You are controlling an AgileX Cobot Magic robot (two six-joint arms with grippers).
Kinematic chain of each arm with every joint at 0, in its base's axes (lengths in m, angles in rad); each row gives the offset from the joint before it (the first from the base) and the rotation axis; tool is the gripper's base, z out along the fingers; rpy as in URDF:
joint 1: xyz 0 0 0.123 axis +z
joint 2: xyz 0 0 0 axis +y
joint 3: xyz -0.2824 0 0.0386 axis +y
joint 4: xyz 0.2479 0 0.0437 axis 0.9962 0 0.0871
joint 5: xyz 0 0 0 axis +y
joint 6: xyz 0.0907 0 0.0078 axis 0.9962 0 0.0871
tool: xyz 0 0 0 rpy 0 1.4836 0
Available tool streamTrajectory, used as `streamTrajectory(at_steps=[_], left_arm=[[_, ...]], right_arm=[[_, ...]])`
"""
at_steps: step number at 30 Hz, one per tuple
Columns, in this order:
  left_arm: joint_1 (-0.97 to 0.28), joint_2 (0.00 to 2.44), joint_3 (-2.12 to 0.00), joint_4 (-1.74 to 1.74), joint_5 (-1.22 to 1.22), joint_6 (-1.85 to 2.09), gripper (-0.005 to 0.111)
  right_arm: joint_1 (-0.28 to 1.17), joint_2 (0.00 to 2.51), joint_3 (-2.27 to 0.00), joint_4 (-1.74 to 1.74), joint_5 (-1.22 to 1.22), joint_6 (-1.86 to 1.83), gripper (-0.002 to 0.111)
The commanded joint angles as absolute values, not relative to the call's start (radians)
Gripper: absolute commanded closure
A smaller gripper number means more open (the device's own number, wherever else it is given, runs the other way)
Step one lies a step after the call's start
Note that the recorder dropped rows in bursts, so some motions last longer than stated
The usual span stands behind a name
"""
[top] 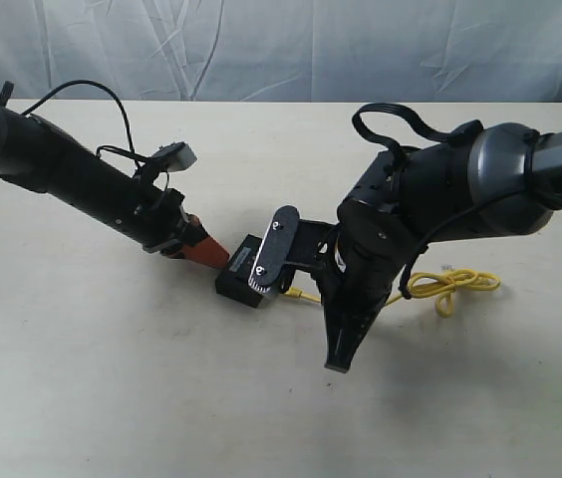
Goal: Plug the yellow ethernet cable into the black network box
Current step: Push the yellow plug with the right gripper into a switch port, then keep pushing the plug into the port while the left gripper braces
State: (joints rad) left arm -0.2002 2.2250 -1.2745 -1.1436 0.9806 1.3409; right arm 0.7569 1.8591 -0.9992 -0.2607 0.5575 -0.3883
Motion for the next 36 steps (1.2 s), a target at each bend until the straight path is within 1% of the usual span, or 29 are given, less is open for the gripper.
streamTrajectory(at_steps=[1, 14, 21, 28, 36], left_arm=[[-0.201, 2.228, -1.271, -1.142, 0.991, 1.345, 0.107], [-0.201, 2.228, -1.271, -1.141, 0.991, 1.345, 0.107], [-0.201, 2.228, -1.271, -1.141, 0.991, 1.345, 0.107], [-0.201, 2.228, -1.271, -1.141, 0.991, 1.345, 0.107], [-0.201, 2.228, -1.271, -1.141, 0.986, 1.345, 0.107]], right_arm=[[0.758, 1.859, -1.002, -0.261, 0.547, -0.39, 0.109], [0.758, 1.861, -1.002, -0.261, 0.57, -0.367, 0.109], [0.758, 1.861, -1.002, -0.26, 0.541, -0.364, 0.109], [0.758, 1.907, -1.002, -0.26, 0.549, -0.364, 0.109], [0.758, 1.87, -1.002, -0.263, 0.542, -0.362, 0.109]])
